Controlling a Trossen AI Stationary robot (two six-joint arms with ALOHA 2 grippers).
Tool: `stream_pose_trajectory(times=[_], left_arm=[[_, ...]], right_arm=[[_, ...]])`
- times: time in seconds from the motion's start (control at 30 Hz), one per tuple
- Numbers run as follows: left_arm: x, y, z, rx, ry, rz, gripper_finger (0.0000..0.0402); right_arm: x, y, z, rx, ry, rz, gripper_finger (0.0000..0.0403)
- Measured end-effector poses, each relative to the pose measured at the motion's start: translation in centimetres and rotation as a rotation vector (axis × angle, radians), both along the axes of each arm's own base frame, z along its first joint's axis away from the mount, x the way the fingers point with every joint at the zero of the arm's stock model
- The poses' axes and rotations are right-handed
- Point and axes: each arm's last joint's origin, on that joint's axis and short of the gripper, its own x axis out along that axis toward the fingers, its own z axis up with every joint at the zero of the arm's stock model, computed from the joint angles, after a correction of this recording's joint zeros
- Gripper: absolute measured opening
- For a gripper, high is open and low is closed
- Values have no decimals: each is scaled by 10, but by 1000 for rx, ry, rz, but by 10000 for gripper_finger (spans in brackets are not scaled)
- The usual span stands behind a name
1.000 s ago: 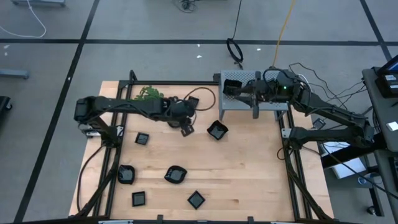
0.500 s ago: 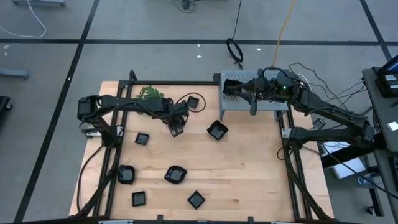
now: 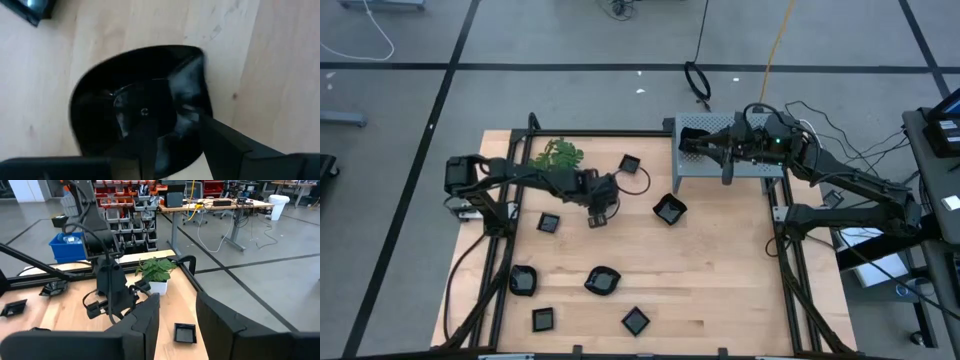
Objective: Pick & Place Mini shaped plates
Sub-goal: Move the leaf shaped plate to the center of the table
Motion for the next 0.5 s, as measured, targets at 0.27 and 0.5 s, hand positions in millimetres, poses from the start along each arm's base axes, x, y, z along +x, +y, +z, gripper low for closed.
stream_pose_trajectory(times=[0.27, 0.5], left_arm=[[-7, -1, -13, 14, -25, -18, 147], [-3, -2, -12, 25, -70, -27, 147]], right_arm=[[0, 0, 0, 13, -3, -2, 116], [0, 0, 0, 13, -3, -2, 116]])
